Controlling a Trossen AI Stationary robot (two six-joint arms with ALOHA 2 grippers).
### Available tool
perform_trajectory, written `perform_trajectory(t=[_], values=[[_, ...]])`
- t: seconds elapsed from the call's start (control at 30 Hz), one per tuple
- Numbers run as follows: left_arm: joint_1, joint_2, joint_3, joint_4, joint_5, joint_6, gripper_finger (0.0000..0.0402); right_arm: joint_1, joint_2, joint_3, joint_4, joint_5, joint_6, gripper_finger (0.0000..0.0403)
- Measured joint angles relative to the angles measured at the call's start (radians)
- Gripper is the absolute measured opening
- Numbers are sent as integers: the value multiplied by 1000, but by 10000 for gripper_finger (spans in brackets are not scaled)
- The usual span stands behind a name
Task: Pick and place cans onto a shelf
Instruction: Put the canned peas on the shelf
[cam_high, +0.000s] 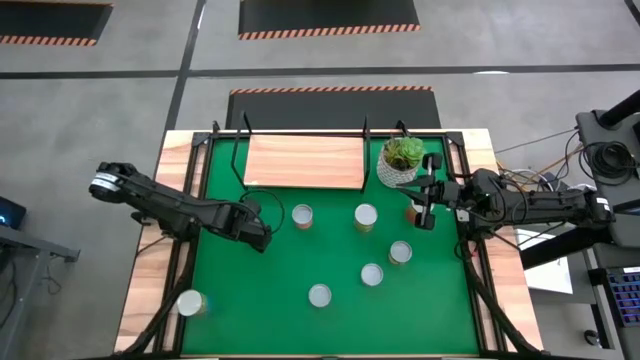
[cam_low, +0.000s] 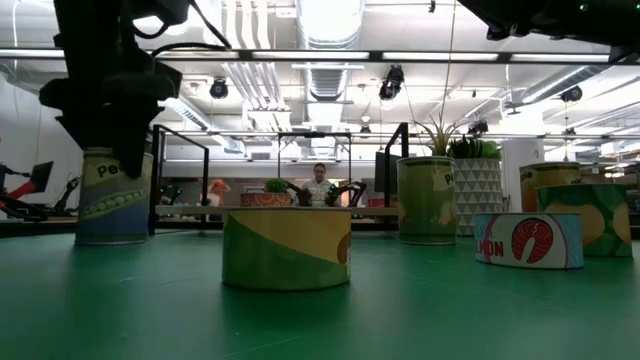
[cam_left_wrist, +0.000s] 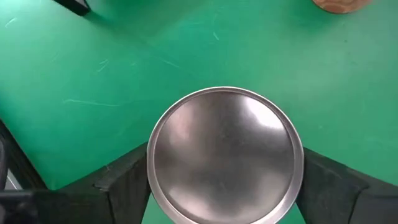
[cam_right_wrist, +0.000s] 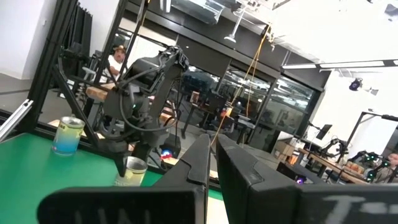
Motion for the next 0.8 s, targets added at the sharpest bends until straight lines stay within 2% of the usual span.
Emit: perform_trajectory(t=[0.2,0.43,0.67,0.8], values=[[-1,1,85,-10,13,170,294,0,0,0,-13,0,0,18],[0,20,300,-7,-8,557,316,0,0,0,-22,0,0,18],[41,130,560,-60,-77,947,308,0,0,0,-22,0,0,18],[98,185,641,-104,-132,1160,307,0,0,0,-22,0,0,18]])
